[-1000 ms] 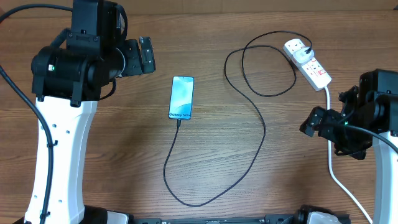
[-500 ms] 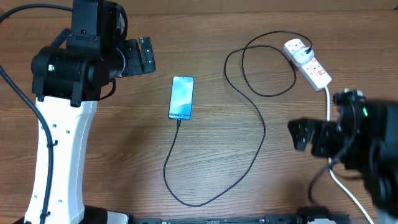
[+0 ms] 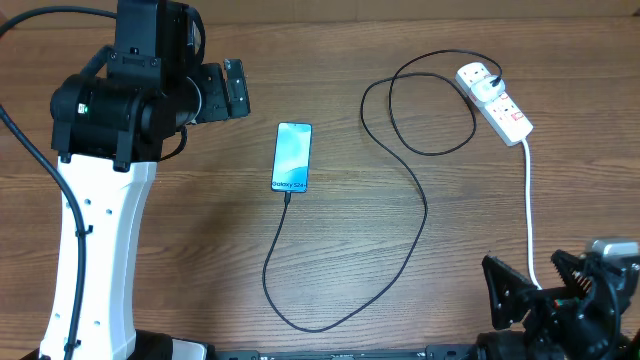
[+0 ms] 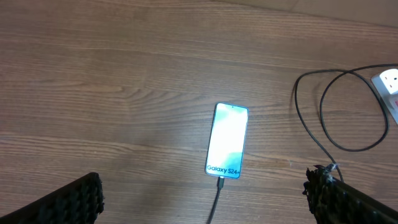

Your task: Plug charger to phone and switch on socket

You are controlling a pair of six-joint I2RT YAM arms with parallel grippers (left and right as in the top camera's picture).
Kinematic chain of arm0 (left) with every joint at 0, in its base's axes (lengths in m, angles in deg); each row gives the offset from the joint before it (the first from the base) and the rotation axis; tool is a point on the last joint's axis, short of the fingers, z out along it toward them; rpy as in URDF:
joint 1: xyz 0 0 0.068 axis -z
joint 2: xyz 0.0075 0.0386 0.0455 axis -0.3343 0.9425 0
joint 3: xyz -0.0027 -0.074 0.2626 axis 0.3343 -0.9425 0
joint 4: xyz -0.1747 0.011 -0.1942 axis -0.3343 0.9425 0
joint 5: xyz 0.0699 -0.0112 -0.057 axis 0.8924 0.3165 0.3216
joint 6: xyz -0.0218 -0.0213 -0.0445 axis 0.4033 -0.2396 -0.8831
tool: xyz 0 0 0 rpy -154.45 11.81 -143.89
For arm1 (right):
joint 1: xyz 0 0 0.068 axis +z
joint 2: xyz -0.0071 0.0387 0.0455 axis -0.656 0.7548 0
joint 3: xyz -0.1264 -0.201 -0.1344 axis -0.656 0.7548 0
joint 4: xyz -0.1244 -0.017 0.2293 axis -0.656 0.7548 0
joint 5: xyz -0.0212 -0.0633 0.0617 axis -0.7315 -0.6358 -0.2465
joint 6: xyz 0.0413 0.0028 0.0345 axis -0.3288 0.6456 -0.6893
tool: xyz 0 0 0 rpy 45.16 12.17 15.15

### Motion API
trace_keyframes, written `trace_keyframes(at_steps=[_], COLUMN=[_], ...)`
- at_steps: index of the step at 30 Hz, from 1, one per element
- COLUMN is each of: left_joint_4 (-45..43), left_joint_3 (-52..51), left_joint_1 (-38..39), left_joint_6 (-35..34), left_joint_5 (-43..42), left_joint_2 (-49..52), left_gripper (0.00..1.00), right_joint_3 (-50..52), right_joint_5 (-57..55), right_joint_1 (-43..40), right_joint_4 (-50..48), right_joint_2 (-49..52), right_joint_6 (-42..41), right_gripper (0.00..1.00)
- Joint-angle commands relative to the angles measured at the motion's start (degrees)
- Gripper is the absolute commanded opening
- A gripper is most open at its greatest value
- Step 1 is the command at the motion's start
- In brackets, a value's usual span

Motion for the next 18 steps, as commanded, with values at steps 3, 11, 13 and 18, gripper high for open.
trace_keyframes(at_steps=[3,11,13,18], left_joint_4=[-0.11,-0.11,-0.11,-0.11], left_joint_3=[-0.17,-0.17,-0.17,-0.17], left_joint_1=[-0.22,-0.22,-0.22,-0.22], left_joint_6=[-0.79,-0.79,-0.79,-0.79], left_joint_5=[0.74,0.74,0.74,0.74], left_joint_2=[-0.17,-0.17,-0.17,-0.17], left_gripper=[1.0,1.0,1.0,0.99], right_joint_3=[9.18,27.89,32.15,41.99], right_joint_5=[-0.57,0.35,1.53,5.18], right_joint_1=[0.5,0.5,0.48,0.5], right_joint_4=[-5.88,-21.14,-24.9,-36.44], right_joint_2=[-5.22,-13.66,-14.88,-18.51], right_joint_6=[0.5,0.44,0.44,0.46], right_gripper=[1.0,1.0,1.0,1.0])
